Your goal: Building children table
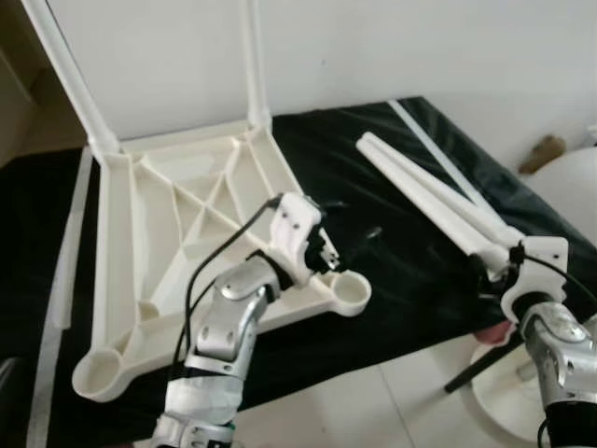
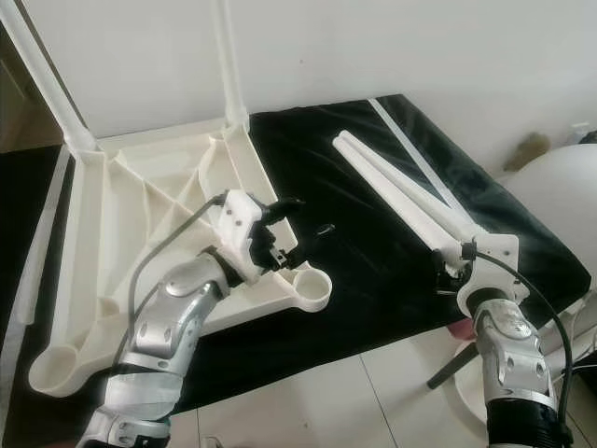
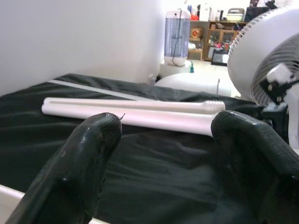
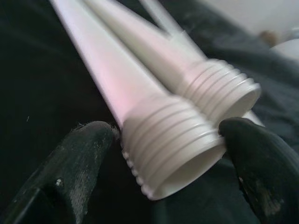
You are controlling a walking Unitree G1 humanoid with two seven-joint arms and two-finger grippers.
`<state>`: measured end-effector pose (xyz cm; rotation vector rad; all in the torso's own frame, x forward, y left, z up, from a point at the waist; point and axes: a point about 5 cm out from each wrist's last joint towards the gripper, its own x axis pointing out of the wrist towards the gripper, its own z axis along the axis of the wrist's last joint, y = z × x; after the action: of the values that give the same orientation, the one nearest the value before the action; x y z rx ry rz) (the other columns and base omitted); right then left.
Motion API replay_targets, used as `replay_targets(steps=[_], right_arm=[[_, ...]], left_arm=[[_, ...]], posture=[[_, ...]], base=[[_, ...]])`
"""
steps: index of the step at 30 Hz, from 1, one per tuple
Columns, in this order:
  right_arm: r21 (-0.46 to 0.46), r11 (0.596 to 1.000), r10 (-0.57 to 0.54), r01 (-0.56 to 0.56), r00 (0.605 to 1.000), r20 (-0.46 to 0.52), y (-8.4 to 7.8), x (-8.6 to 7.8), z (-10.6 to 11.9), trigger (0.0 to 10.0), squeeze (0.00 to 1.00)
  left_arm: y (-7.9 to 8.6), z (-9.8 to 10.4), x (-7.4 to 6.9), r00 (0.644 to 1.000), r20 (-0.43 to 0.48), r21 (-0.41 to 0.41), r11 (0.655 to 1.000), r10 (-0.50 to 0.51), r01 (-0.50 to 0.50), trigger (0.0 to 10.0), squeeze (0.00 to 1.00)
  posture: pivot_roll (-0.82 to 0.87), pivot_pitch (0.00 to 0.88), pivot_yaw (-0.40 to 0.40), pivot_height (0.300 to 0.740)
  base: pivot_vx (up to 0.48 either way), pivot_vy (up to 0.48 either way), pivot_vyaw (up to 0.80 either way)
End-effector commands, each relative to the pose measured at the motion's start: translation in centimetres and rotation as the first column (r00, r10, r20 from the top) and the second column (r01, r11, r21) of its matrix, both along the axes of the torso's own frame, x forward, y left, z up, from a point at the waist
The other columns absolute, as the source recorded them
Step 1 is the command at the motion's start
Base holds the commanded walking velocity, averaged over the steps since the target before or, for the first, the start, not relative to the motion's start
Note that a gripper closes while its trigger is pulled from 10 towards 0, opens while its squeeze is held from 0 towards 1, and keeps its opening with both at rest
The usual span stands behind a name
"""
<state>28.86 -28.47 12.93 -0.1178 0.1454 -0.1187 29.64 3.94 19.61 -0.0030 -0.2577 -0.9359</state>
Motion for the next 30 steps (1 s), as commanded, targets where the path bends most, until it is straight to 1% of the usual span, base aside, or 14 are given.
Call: replay_targets(steps=[1,7,10,14,15,17,18,20,21,26,27,28,29,30], right_arm=[[0.004,0.999,0.034,-0.034,0.998,-0.044,-0.1,0.2,-0.6,10.0,0.00],[-0.019,0.995,0.093,-0.095,0.992,-0.089,-0.3,1.1,-0.8,10.0,0.00],[-0.023,0.987,0.155,-0.159,0.981,-0.114,-0.1,1.9,-0.8,10.0,0.00],[-0.046,0.981,0.184,-0.189,0.977,-0.104,0.2,2.4,-0.4,10.0,0.00],[-0.032,0.979,0.195,-0.199,0.975,-0.103,0.4,2.6,-0.4,10.0,0.00],[-0.009,0.968,0.248,-0.251,0.963,-0.108,1.2,3.5,-0.3,10.0,0.00],[-0.009,0.968,0.248,-0.251,0.963,-0.108,1.2,3.5,-0.3,10.0,0.00],[0.004,0.956,0.291,-0.292,0.951,-0.109,2.1,4.1,-0.3,10.0,0.00],[0.004,0.956,0.291,-0.292,0.951,-0.109,2.1,4.1,-0.3,10.0,0.00],[0.034,0.944,0.331,-0.329,0.937,-0.109,3.1,4.3,-0.7,10.0,0.00],[0.054,0.937,0.350,-0.346,0.930,-0.115,3.6,4.1,-1.1,9.4,0.00],[0.074,0.934,0.356,-0.349,0.926,-0.123,3.9,3.8,-1.7,10.0,0.00],[0.095,0.930,0.364,-0.354,0.923,-0.126,4.3,3.5,-2.1,10.0,0.00],[0.095,0.930,0.364,-0.354,0.923,-0.126,4.3,3.5,-2.1,10.0,0.00]], left_arm=[[-0.1,0.2,0.2,0.999,-0.014,-0.017,0.999,0.048,-0.049,10.0,0.00],[-0.5,0.1,-0.1,1.000,-0.012,-0.010,1.000,0.028,-0.028,10.0,0.00],[-0.5,0.2,0.0,1.000,-0.008,-0.006,1.000,0.029,-0.029,10.0,0.00],[-0.3,0.3,0.0,0.999,-0.008,-0.006,1.000,0.031,-0.031,10.0,0.00],[-0.3,0.3,0.1,0.999,-0.008,-0.003,0.999,0.034,-0.034,10.0,0.00],[-0.4,0.4,0.1,0.999,-0.004,-0.004,0.999,0.039,-0.039,10.0,0.00],[-0.4,0.4,0.1,0.999,-0.004,-0.004,0.999,0.039,-0.039,10.0,0.00],[-0.4,0.5,0.1,0.999,-0.002,-0.007,0.999,0.043,-0.043,10.0,0.00],[-0.4,0.5,0.1,0.999,-0.002,-0.007,0.999,0.043,-0.043,10.0,0.00],[-0.3,0.5,0.1,0.999,-0.003,-0.009,0.999,0.048,-0.048,10.0,0.00],[-0.3,0.6,0.1,0.999,0.000,-0.007,0.999,0.052,-0.052,10.0,0.00],[-0.2,0.6,0.1,0.998,-0.001,-0.007,0.998,0.056,-0.056,10.0,0.00],[-0.1,0.6,0.1,0.998,0.000,-0.005,0.998,0.060,-0.060,10.0,0.00],[-0.1,0.6,0.1,0.998,0.000,-0.005,0.998,0.060,-0.060,10.0,0.00]], posture=[[-0.08,0.077,0.036,0.740],[-0.07,0.080,0.039,0.740],[-0.07,0.081,0.037,0.740],[-0.07,0.082,0.035,0.740],[-0.06,0.083,0.034,0.740],[-0.06,0.083,0.030,0.740],[-0.06,0.083,0.030,0.740],[-0.06,0.082,0.027,0.740],[-0.06,0.082,0.027,0.740],[-0.05,0.086,0.022,0.740],[-0.05,0.087,0.022,0.740],[-0.04,0.090,0.019,0.740],[-0.04,0.093,0.018,0.740],[-0.04,0.093,0.018,0.740]], base=[[0.000,0.000,0.00],[0.000,0.000,0.00],[0.000,0.000,0.00],[0.000,0.000,0.00],[0.000,0.000,0.00],[0.000,0.000,0.00],[0.000,0.000,0.00],[0.000,0.000,0.00],[0.000,0.000,0.00],[0.000,0.000,0.00],[0.000,0.000,0.00],[0.000,0.000,0.00],[0.000,0.000,0.00],[0.000,0.000,0.00]])
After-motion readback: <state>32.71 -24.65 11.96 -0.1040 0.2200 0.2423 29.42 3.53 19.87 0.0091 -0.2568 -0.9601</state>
